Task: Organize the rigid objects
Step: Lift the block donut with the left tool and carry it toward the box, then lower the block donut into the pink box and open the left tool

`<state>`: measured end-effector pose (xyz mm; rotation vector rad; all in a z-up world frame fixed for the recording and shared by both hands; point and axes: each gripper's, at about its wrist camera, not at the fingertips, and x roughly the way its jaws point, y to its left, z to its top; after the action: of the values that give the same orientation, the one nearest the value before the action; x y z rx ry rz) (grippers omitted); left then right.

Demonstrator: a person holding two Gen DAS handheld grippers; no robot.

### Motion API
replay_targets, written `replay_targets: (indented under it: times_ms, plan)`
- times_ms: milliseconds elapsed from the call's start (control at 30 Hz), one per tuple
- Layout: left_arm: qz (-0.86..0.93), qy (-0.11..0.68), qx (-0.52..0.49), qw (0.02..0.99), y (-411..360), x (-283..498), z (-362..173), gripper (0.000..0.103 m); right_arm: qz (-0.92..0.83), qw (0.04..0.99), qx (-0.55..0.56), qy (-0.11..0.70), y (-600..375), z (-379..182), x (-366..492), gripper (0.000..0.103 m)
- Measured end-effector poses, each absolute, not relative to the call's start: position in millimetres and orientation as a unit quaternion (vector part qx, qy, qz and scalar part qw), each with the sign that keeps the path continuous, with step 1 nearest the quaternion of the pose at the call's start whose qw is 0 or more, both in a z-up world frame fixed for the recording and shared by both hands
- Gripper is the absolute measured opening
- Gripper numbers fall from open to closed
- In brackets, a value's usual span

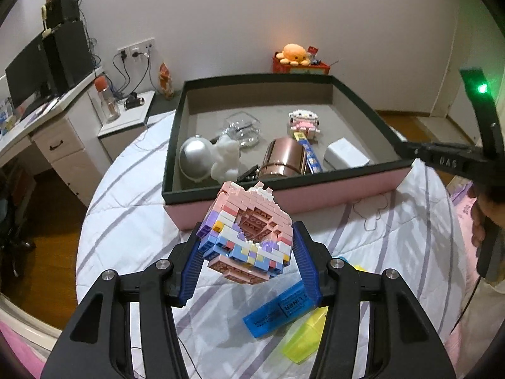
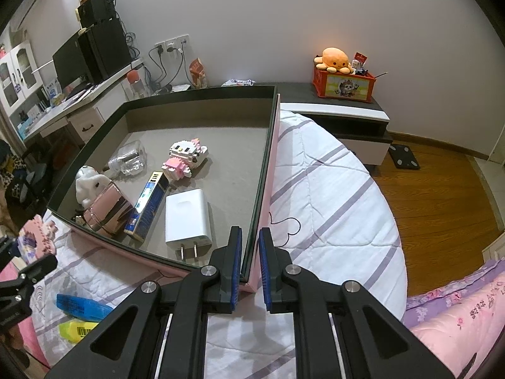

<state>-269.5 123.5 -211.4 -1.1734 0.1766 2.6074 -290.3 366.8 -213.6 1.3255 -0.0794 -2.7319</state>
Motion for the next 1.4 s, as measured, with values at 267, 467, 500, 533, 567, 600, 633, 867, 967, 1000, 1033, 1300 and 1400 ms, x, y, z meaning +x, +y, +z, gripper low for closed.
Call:
replay_targets:
  times_ms: [267, 467, 500, 533, 567, 600, 633, 867, 967, 1000, 1033, 1300, 1400]
  plan:
    - [0.91, 0.063, -0.382, 0.147, 120.9, -270.6, -187.3, 0.054, -0.897, 0.049, 0.438, -0.021, 365.1, -213.0, -290.9, 0.011]
    - [0.913, 0.072, -0.374, 0.145, 121.9, -294.5, -172.1, 0.054, -0.897, 0.049, 0.439, -0.022, 365.4, -212.8, -291.2, 0.011]
    - [0.912, 0.072, -0.375, 0.148, 122.3, -299.8, -171.7, 0.054, -0.897, 0.049, 0.439, -0.021, 365.1, -212.8, -290.9, 0.011]
    - [0.911, 0.073, -0.378, 0.148, 123.1, -306.2, -171.7, 0.054, -0.897, 0.049, 0.439, -0.02, 364.8, -212.6, -291.0, 0.011]
    - [0.909, 0.074, -0.382, 0.149, 123.6, -313.7, -172.4, 0.054, -0.897, 0.049, 0.44, -0.019, 365.0, -212.8, -290.9, 0.011]
    - [0.907, 0.073, -0.387, 0.15, 123.7, -321.9, -173.8, 0.054, -0.896, 0.049, 0.441, -0.018, 364.9, -212.8, -291.3, 0.011]
    - [0.905, 0.071, -0.391, 0.152, 123.7, -328.4, -175.2, 0.054, -0.896, 0.049, 0.441, -0.018, 365.1, -212.9, -291.7, 0.011]
    - [0.892, 0.069, -0.426, 0.137, 123.3, -361.2, -202.1, 0.054, -0.895, 0.051, 0.443, -0.016, 365.0, -213.5, -291.9, 0.011]
    - [0.891, 0.06, -0.429, 0.136, 122.8, -366.5, -208.1, 0.055, -0.894, 0.051, 0.445, -0.011, 363.8, -213.0, -292.4, 0.011]
    - [0.891, 0.059, -0.429, 0.133, 122.7, -367.9, -209.4, 0.055, -0.894, 0.051, 0.445, -0.011, 363.6, -212.9, -292.3, 0.011]
    - [0.892, 0.059, -0.428, 0.129, 122.3, -368.7, -210.2, 0.055, -0.894, 0.051, 0.445, -0.01, 363.4, -212.8, -292.1, 0.011]
    - [0.892, 0.064, -0.431, 0.123, 122.3, -368.1, -215.1, 0.062, -0.894, 0.051, 0.445, -0.01, 362.9, -212.6, -291.7, 0.011]
    - [0.893, 0.05, -0.427, 0.135, 120.9, -365.0, -210.7, 0.078, -0.894, 0.051, 0.445, -0.01, 362.9, -212.3, -291.7, 0.011]
